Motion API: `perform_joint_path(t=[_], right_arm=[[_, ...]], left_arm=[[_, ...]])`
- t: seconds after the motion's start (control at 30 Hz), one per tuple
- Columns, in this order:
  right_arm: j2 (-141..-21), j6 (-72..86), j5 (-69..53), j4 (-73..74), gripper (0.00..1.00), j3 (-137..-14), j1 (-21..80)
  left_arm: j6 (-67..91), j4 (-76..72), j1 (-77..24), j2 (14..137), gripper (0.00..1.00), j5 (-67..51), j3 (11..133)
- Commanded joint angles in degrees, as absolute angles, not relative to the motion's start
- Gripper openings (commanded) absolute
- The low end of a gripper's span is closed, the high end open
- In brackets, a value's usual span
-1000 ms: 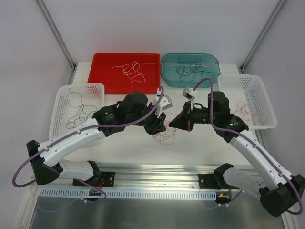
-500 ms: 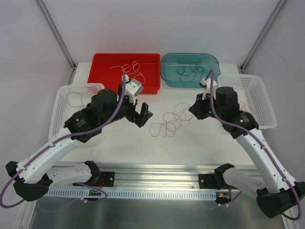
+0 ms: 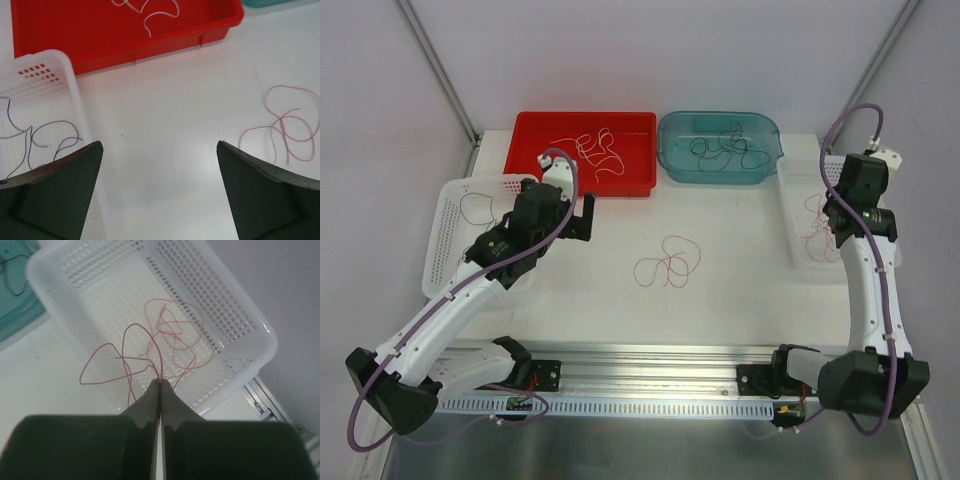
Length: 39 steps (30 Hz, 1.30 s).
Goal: Untangle the cables
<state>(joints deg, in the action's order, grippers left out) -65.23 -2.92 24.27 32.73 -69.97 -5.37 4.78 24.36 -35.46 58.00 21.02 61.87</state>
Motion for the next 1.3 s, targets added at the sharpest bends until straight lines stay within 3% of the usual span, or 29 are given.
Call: perform_joint_path(t=[0.0,0.03,0.07,0.17,0.23,0.33,0.5,0.8,1.27], right_arm=[[-70.9,1.3,26.3,29.0,0.01,-72.6,-11.3],[-72.2,1.3,26.3,28.2,0.01,-73.0,-13.0],[-75.1,1.0,25.9,27.5,0.07,-74.4,-13.6],[-79.3,1.1,26.2,29.6,0.39,-80.4,-14.8],[-80.6,1.1,21.4,31.9,0.83,-82.3,-14.7],[-78.6,0.7,15.2,31.3,1.0,-80.9,-12.3],[-75.8,0.8,2.0,30.4,0.97,-74.7,-1.7],[-76.5,4.9,2.8,23.9,0.97,-63.6,20.5],[-94.6,2.5,6.3,18.3,0.97,-64.4,38.0]], left_arm=[[6.3,23.4,-33.0,57.7,0.99,24.0,59.8],[6.2,23.3,-32.9,58.0,0.99,24.3,59.8],[6.3,23.5,-32.6,58.4,0.99,24.3,59.8],[6.5,23.4,-32.0,59.6,0.99,23.5,59.8],[6.2,23.4,-31.2,59.9,0.99,23.5,59.9],[6.4,23.4,-30.1,58.9,0.99,23.2,59.6],[7.3,23.1,-27.9,58.3,0.99,21.7,59.4],[7.1,23.1,-27.5,59.6,0.99,22.1,59.3],[6.6,23.0,-27.2,60.6,0.99,22.1,59.2]])
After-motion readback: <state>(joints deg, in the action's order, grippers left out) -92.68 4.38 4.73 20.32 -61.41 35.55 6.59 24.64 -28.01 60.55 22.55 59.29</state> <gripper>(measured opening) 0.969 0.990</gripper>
